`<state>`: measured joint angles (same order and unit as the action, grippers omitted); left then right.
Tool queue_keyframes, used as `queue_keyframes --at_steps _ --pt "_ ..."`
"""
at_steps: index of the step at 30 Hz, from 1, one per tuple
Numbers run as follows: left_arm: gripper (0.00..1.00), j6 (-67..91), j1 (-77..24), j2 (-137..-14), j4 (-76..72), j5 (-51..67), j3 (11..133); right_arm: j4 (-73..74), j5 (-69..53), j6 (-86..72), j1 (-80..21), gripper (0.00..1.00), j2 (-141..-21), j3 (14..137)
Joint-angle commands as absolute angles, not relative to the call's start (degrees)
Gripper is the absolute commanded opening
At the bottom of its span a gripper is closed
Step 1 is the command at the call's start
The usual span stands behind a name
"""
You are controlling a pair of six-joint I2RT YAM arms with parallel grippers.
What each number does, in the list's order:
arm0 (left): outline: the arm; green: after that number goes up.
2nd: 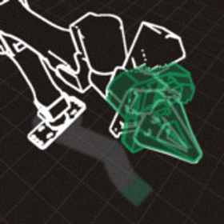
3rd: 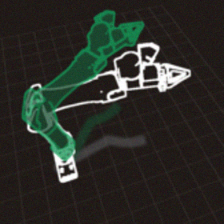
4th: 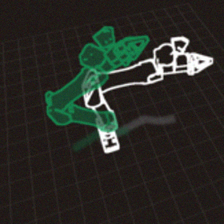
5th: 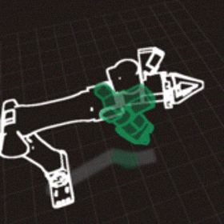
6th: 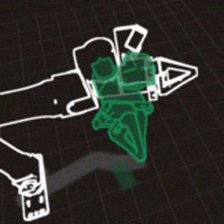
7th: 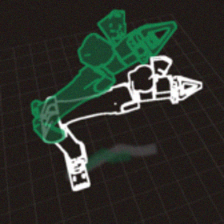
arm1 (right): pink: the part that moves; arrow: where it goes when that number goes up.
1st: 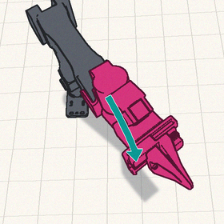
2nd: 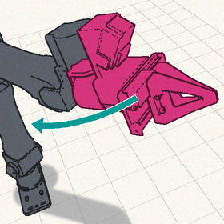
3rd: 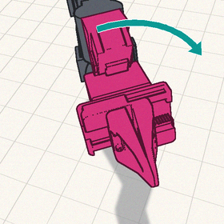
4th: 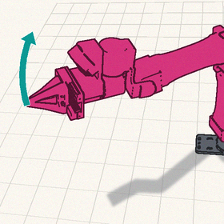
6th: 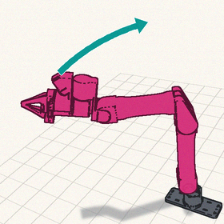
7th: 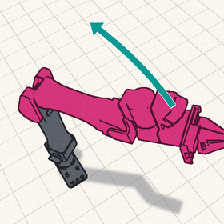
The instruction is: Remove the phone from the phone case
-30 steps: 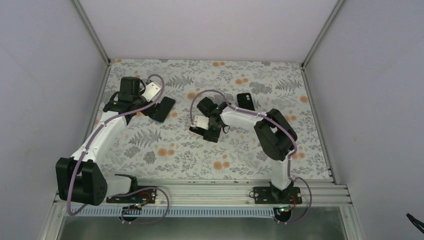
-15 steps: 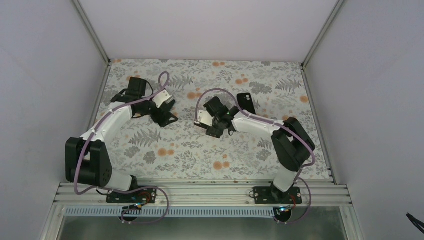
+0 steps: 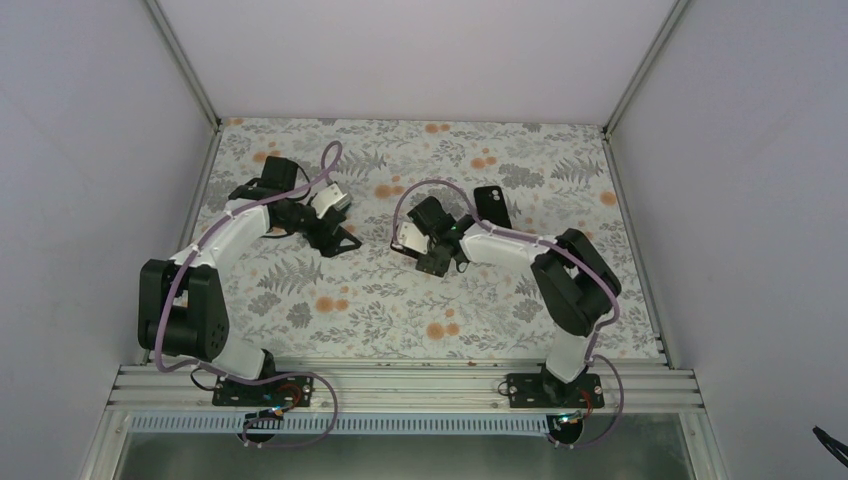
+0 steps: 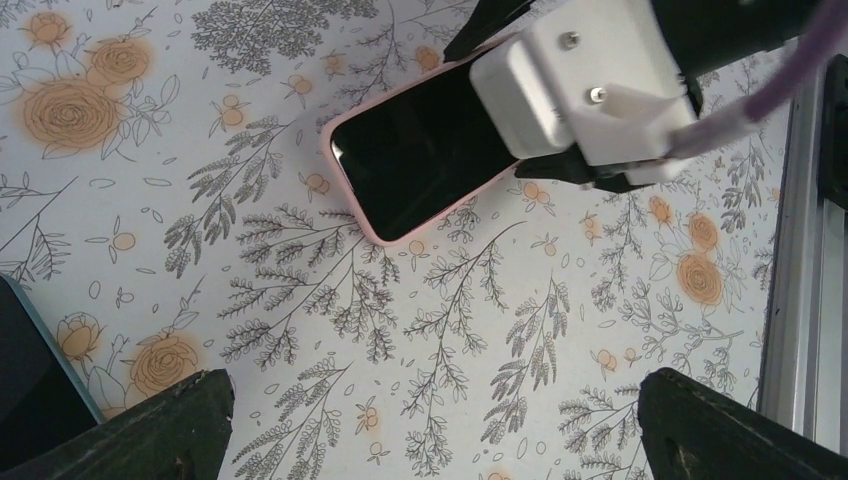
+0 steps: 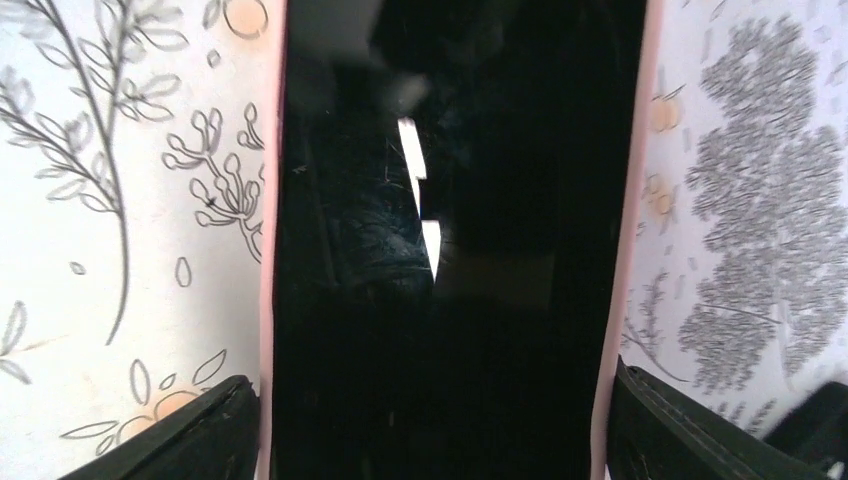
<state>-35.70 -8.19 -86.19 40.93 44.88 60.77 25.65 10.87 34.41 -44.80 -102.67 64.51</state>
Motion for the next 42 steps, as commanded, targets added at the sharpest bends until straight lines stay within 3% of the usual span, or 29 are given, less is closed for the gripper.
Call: queue_keyframes --at_steps 1,8,14,19,22,23,25,28,42 --pt "1.00 -38.5 -7.9 -85.9 41.8 47.2 60.1 29.4 7.4 34.9 -43.9 0.77 -105.6 66.2" --pt "1.00 -38.4 -7.9 -86.2 41.4 45.6 60.1 30.0 7.6 36.0 -41.0 0.81 -107.7 68.6" --pt "1.00 -39.0 -7.9 -86.1 41.3 45.6 59.6 30.4 8.2 35.3 -39.7 1.00 -106.1 70.1" --pt "1.00 -39.4 -7.5 -85.0 41.2 44.6 59.3 35.6 5.4 33.5 -40.1 1.00 -103.4 72.4" --pt "1.00 -39.5 -7.1 -84.6 41.2 44.2 59.6 37.8 4.4 32.8 -40.3 0.89 -102.6 72.8" --pt "1.00 -39.5 -7.0 -84.6 41.1 44.2 59.7 38.7 3.7 32.8 -40.3 0.79 -102.5 72.9" --pt "1.00 -39.3 -6.7 -84.6 41.1 44.3 59.9 40.9 1.7 32.4 -40.3 0.56 -102.8 73.6" --pt "1.00 -39.3 -6.6 -84.6 41.1 44.3 59.9 45.0 -2.4 31.0 -40.3 0.07 -103.8 74.9" --pt "1.00 -34.1 -6.0 -84.2 35.6 39.3 60.5 40.0 -4.3 27.0 -41.7 0.04 -105.3 67.3"
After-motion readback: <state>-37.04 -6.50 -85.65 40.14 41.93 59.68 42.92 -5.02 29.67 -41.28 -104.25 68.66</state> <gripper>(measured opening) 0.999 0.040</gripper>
